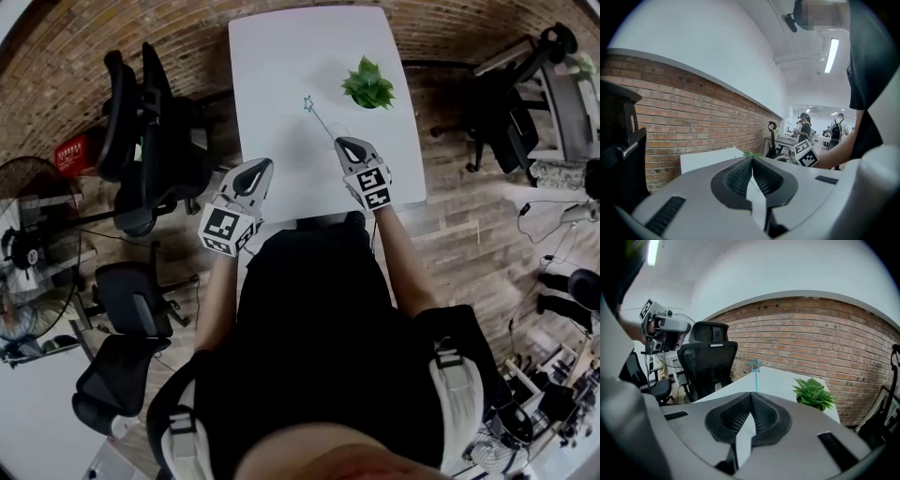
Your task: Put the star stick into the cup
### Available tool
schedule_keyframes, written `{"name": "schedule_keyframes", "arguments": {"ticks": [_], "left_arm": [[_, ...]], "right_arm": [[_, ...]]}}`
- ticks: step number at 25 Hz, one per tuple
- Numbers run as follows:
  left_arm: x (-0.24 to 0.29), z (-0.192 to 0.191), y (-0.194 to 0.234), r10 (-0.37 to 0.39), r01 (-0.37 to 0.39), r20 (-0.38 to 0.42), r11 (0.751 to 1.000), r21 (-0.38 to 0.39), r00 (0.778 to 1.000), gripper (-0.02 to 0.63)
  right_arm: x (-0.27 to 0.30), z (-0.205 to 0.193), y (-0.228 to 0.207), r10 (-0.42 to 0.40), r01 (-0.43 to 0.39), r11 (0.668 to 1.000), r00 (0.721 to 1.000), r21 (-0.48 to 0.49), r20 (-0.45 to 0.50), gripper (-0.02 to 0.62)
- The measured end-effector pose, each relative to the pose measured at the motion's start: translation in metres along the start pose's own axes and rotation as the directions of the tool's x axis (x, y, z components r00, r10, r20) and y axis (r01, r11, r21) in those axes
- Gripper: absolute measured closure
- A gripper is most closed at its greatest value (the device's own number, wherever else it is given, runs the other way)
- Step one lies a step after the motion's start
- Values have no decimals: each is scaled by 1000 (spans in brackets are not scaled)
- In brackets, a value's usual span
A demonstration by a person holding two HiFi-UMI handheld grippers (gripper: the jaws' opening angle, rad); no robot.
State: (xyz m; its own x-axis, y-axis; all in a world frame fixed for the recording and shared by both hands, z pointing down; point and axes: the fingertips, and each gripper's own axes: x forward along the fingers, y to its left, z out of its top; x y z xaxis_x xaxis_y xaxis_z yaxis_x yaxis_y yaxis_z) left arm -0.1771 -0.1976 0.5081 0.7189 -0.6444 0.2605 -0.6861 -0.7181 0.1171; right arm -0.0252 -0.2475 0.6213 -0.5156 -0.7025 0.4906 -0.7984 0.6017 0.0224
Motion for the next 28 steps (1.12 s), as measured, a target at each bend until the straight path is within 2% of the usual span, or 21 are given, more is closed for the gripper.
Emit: {"name": "schedule_keyframes", "arguments": {"ticks": [4, 10, 18, 28], "left_arm": [[9, 3, -4, -30, 30, 4, 999, 10, 1000, 584], [24, -1, -2, -83, 83, -12, 996, 10, 996, 584], [50, 5, -9, -161, 162, -8, 986, 29, 987, 584], [70, 0, -19, -235, 235, -14, 972, -2, 972, 584]], "right_arm": [[-12, 3, -10, -47, 46, 998, 999, 40, 24, 598], [-25, 0, -18, -115, 115, 993, 993, -29, 0, 598], [-43, -5, -29, -173, 173, 985, 985, -2, -10, 598], [-56, -9, -27, -193, 193, 981, 981, 0, -31, 598]]}}
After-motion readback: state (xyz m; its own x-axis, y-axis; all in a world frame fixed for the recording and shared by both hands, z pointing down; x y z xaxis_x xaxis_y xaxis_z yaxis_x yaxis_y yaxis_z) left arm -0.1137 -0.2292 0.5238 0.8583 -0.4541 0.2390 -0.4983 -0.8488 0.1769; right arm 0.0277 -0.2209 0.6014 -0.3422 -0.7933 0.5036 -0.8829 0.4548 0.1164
